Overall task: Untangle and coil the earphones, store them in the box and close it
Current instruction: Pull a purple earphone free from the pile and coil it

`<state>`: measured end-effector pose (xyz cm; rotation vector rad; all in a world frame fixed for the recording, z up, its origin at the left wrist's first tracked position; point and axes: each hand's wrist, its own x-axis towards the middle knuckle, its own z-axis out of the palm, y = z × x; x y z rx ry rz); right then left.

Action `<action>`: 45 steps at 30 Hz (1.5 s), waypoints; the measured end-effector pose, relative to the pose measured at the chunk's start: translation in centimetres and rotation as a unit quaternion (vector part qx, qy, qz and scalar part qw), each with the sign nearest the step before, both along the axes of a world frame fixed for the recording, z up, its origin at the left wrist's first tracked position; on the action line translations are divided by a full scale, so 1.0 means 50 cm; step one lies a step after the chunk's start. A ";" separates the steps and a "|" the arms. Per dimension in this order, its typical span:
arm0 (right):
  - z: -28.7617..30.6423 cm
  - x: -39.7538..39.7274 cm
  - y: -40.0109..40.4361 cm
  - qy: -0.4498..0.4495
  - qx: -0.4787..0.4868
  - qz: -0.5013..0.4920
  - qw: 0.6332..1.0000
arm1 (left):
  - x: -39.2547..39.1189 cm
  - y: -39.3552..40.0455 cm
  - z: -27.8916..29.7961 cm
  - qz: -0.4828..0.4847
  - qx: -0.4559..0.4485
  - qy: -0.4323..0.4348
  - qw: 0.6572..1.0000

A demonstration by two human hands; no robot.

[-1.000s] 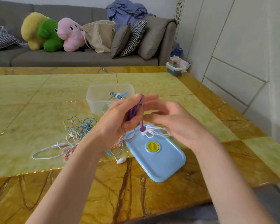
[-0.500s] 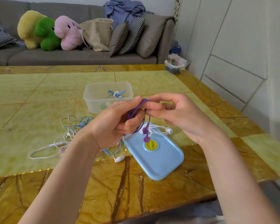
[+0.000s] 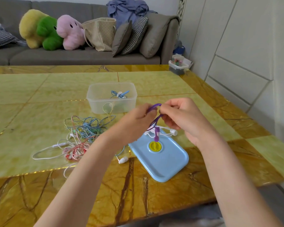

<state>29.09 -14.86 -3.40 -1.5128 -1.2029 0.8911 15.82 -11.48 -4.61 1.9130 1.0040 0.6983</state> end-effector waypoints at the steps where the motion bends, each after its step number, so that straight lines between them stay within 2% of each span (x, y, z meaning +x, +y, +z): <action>1: 0.000 -0.001 0.001 -0.001 0.004 -0.007 1.000 | 0.004 0.001 -0.004 -0.009 0.034 0.037 0.999; 2: 0.000 -0.003 0.002 -0.005 0.010 -0.010 1.000 | 0.006 0.002 -0.006 -0.014 0.048 0.059 0.997; 4: 0.002 -0.006 0.001 -0.015 0.026 -0.002 1.000 | 0.001 0.003 -0.007 -0.028 0.021 0.064 0.997; 9: 0.008 -0.002 -0.001 -0.022 0.057 0.037 0.997 | -0.015 -0.015 0.011 -0.068 -0.082 -0.034 0.994; 13: 0.006 0.009 0.001 0.037 0.043 0.068 0.996 | -0.018 -0.022 0.013 -0.078 -0.104 -0.058 0.990; 18: 0.008 0.023 -0.006 0.120 -0.015 0.164 0.979 | -0.024 -0.017 0.001 -0.076 -0.123 -0.050 0.988; 22: 0.003 0.017 -0.010 0.050 -0.002 0.158 0.986 | -0.024 -0.015 -0.006 -0.103 -0.111 -0.017 0.988; 25: 0.003 0.014 -0.008 0.041 0.021 0.122 0.991 | -0.027 -0.013 -0.015 -0.108 -0.145 -0.058 0.982; 29: 0.003 0.012 -0.007 0.044 0.039 0.093 0.994 | -0.035 -0.002 -0.011 -0.112 -0.301 -0.207 0.924; 32: 0.006 0.017 -0.006 0.044 0.055 0.088 0.994 | -0.051 0.021 -0.013 0.009 -0.389 -0.282 0.877; 33: 0.008 0.020 -0.005 0.047 0.057 0.089 0.993 | -0.055 0.027 -0.017 0.056 -0.388 -0.282 0.875; 35: 0.012 0.020 -0.007 0.053 0.051 0.102 0.992 | -0.059 0.034 -0.022 0.093 -0.292 -0.237 0.922; 37: 0.013 0.014 -0.008 0.060 0.043 0.123 0.990 | -0.050 0.029 -0.021 0.031 -0.181 -0.212 0.960; 40: 0.013 0.007 -0.006 0.084 0.041 0.130 0.987 | -0.027 0.003 -0.012 -0.069 -0.171 -0.195 0.963; 45: 0.011 0.013 -0.005 0.078 0.051 0.125 0.988 | -0.015 -0.011 -0.005 -0.081 -0.160 -0.149 0.972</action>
